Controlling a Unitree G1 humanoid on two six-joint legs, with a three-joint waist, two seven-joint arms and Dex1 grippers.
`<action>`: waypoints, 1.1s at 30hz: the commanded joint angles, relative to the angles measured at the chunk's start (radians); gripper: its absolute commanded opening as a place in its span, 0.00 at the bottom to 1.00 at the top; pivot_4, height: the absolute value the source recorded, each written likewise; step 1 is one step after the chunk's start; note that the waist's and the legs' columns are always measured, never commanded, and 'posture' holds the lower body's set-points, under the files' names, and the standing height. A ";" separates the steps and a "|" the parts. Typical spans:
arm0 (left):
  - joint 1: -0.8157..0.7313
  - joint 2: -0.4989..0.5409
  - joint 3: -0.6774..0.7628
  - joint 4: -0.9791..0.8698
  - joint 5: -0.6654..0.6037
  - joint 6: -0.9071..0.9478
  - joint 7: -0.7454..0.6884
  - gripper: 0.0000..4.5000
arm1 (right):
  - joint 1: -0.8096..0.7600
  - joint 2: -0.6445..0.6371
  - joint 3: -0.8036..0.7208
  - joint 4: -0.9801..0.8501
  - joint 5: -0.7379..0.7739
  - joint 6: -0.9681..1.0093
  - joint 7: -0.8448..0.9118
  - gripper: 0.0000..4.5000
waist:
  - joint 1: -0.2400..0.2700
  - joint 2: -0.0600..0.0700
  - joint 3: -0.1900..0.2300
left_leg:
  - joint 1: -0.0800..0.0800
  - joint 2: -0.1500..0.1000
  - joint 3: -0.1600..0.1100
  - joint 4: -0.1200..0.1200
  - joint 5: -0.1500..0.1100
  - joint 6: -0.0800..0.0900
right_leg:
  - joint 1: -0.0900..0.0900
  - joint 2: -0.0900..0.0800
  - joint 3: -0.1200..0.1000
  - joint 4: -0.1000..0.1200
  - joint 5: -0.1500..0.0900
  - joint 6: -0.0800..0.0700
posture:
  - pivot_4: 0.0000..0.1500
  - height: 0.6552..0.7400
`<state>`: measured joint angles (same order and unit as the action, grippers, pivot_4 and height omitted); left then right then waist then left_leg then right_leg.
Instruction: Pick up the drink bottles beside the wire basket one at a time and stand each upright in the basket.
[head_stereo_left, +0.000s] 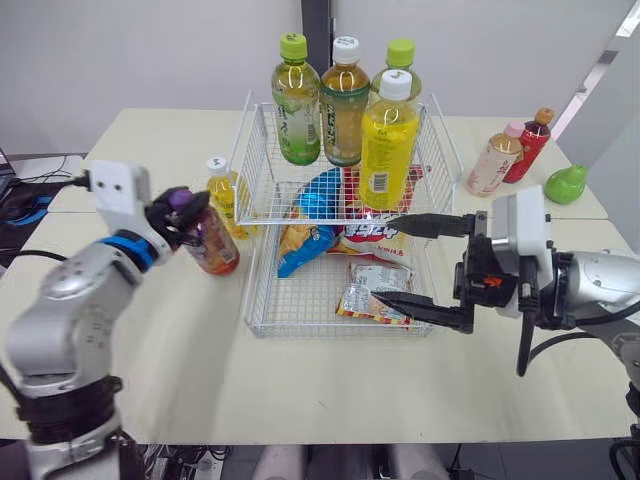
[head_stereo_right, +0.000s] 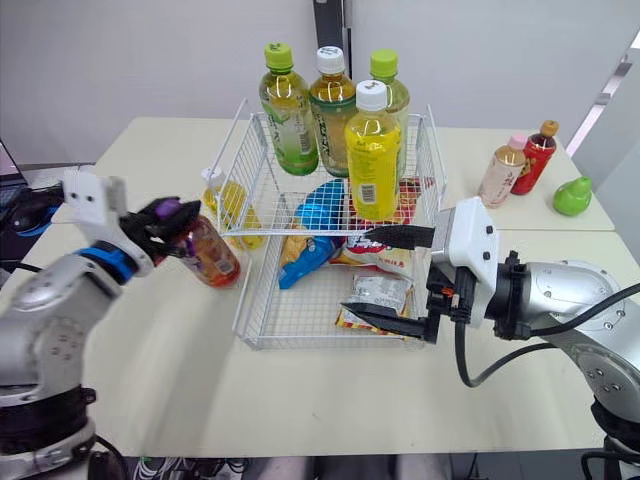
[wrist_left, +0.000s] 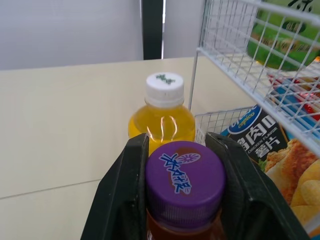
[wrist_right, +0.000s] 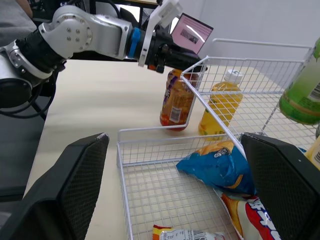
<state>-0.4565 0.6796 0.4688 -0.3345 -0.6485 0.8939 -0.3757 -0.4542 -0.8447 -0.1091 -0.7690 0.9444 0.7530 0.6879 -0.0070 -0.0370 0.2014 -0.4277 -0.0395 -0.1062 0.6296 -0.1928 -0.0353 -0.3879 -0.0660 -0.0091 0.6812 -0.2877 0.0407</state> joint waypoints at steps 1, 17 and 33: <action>-0.173 0.128 0.118 0.022 -0.136 0.082 -0.029 0.30 | -0.025 -0.025 -0.054 0.019 0.044 0.002 0.019 1.00 | 0.003 -0.002 0.000 | -0.001 0.000 -0.001 0.001 0.000 0.000 | 0.000 0.001 -0.002 -0.001 0.000 0.000 | 1.00 0.97; -1.027 0.302 -0.305 0.527 -0.094 0.176 -0.341 0.30 | -0.043 -0.086 -0.118 0.052 0.113 0.026 -0.006 1.00 | -0.015 -0.003 0.001 | -0.002 0.000 0.001 -0.001 0.000 0.000 | -0.001 0.001 0.000 -0.001 0.000 0.001 | 1.00 0.97; -0.993 0.026 -0.469 0.543 -0.005 0.138 -0.475 0.30 | -0.071 -0.078 -0.092 0.051 0.092 0.028 -0.076 1.00 | -0.031 -0.001 0.001 | -0.003 0.000 0.001 0.000 0.000 0.000 | -0.002 0.001 0.001 0.001 0.000 0.001 | 1.00 0.97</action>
<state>-1.4162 0.7105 -0.0355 0.2546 -0.6578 1.0857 -0.8518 -0.5057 -0.9205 -0.1777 -0.7037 1.0393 0.7915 0.6240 -0.0382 -0.0382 0.2022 -0.4308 -0.0396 -0.1049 0.6296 -0.1925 -0.0354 -0.3900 -0.0656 -0.0079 0.6818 -0.2878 0.0416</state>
